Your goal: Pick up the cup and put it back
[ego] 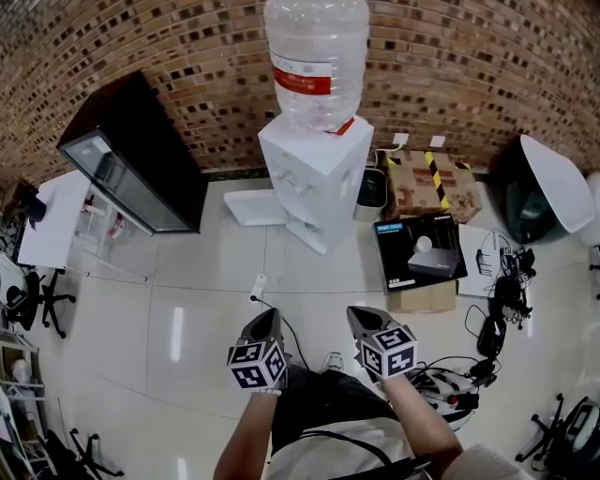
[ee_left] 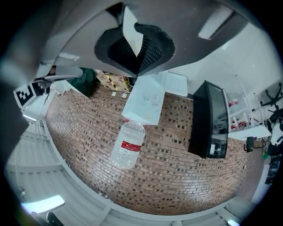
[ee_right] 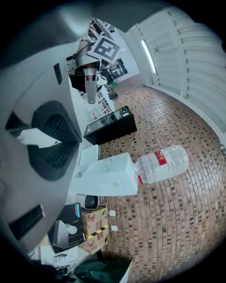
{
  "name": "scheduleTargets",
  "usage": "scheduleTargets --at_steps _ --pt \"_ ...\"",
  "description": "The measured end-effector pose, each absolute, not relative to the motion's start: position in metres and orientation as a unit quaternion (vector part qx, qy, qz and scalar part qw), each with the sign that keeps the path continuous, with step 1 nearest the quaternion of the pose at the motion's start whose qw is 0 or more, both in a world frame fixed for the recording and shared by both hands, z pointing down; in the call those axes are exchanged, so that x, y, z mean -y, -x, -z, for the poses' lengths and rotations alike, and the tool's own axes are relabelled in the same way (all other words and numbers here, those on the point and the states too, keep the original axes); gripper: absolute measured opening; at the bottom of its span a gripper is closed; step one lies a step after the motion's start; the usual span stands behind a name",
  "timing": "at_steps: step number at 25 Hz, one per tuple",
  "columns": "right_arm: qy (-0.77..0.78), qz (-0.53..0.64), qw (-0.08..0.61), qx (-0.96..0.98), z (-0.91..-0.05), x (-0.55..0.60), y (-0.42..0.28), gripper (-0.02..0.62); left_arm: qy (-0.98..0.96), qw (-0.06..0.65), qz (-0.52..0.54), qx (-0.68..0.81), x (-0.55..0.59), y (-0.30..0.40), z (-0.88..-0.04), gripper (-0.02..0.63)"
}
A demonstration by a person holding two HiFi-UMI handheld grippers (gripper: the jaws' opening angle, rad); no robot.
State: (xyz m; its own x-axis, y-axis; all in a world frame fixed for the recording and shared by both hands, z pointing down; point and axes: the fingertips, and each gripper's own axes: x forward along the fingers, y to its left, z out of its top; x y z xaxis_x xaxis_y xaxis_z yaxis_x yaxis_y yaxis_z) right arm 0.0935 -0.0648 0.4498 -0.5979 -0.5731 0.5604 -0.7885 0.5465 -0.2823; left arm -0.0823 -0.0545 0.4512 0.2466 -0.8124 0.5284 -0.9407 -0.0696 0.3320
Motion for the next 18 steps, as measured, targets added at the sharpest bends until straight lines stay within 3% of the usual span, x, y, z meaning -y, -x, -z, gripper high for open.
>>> scheduleTargets --at_steps 6,18 --pt "-0.394 -0.274 0.216 0.850 -0.503 0.107 -0.081 0.012 -0.728 0.322 -0.119 0.594 0.108 0.090 -0.504 0.000" --pt "-0.421 -0.266 0.190 0.846 -0.651 0.245 -0.059 0.012 -0.780 0.263 -0.134 0.552 0.279 0.109 -0.672 0.000"
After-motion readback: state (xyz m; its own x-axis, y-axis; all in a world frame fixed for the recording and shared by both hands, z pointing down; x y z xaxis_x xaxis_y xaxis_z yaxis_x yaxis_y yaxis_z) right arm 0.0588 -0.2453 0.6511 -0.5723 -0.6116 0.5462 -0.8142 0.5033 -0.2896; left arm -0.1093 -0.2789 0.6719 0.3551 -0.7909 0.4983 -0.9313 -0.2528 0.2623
